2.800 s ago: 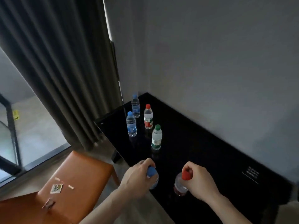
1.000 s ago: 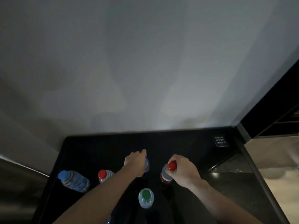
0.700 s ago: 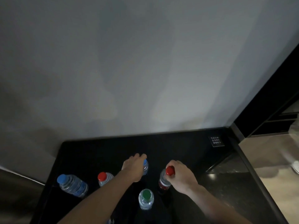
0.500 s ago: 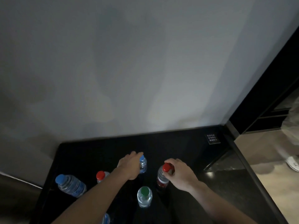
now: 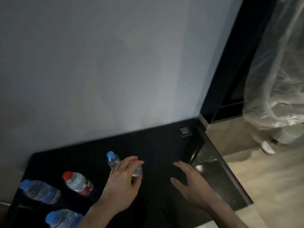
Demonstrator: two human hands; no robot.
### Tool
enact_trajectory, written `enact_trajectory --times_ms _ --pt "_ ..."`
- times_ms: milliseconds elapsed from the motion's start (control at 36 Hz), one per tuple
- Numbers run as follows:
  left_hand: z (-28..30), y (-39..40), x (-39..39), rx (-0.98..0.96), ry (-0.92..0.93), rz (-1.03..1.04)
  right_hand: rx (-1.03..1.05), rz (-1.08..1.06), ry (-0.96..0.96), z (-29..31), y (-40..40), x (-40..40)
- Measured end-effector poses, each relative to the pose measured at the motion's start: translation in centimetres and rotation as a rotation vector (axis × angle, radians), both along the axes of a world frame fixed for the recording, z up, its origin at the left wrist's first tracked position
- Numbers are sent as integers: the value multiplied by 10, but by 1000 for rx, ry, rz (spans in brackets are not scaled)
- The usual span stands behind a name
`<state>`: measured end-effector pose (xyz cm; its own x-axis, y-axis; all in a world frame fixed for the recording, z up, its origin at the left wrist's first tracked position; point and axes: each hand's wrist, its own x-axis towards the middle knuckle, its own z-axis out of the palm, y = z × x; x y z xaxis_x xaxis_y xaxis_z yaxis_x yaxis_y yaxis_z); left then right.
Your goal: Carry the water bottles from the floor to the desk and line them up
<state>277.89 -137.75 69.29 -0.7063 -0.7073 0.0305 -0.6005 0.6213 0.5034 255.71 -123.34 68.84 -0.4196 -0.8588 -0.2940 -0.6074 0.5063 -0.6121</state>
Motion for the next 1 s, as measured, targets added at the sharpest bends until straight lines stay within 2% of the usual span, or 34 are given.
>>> enact_trajectory --times_ms 83,306,500,778,1000 --pt "-3 42 -37 15 -19 -23 -18 -56 17 4 59 -27" --pt "7 165 -160 40 -147 -259 -39 -173 81 17 212 -106" --pt "26 258 -245 80 -154 -417 -3 -249 117 23 312 -168" --pt "38 310 -382 -50 -157 -587 20 -407 178 33 404 -277" --pt "20 348 -542 -137 -106 -701 83 -537 219 43 470 -398"
